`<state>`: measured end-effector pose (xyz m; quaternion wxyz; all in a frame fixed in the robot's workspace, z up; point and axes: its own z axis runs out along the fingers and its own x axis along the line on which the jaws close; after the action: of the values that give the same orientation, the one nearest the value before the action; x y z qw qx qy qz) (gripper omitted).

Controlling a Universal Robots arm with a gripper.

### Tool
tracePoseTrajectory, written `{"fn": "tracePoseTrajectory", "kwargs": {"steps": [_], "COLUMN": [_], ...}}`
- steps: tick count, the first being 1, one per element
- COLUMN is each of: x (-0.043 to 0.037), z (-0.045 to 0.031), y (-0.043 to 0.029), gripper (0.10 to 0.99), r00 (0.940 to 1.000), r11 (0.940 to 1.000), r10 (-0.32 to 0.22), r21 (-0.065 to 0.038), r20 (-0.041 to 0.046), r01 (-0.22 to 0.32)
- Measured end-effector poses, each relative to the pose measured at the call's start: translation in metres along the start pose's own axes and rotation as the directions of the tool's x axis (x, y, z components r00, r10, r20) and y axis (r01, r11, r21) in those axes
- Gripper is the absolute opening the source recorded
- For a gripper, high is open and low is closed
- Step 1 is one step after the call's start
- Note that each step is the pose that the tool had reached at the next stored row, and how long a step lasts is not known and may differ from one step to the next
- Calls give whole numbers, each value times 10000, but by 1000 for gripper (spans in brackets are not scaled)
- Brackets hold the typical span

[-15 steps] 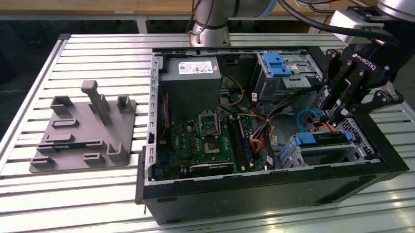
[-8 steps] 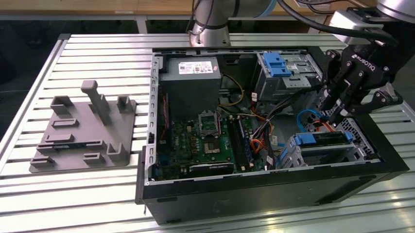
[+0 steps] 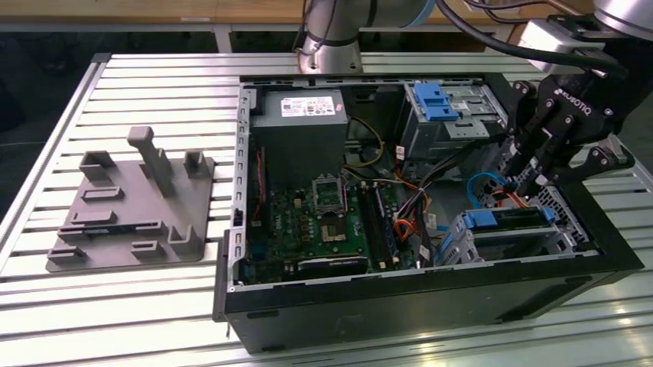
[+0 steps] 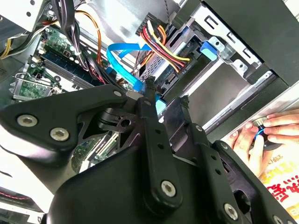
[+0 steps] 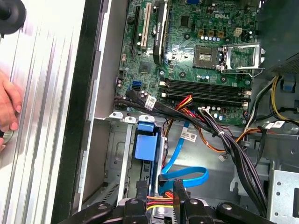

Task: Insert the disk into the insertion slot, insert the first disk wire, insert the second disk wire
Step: 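Insert the second disk wire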

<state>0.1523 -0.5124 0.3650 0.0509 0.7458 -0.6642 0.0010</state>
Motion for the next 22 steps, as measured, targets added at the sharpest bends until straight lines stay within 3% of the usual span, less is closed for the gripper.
{"fn": "tracePoseTrajectory", "kwargs": {"steps": [14, 22], "x": [2, 0], "z": [31, 56], "y": [15, 13], "gripper": [357, 357], "r00": [10000, 10000], "r11": [10000, 9999], "r10": [56, 55], "r21": [-6, -93], "r20": [30, 40], "r01": [-56, -55]}}
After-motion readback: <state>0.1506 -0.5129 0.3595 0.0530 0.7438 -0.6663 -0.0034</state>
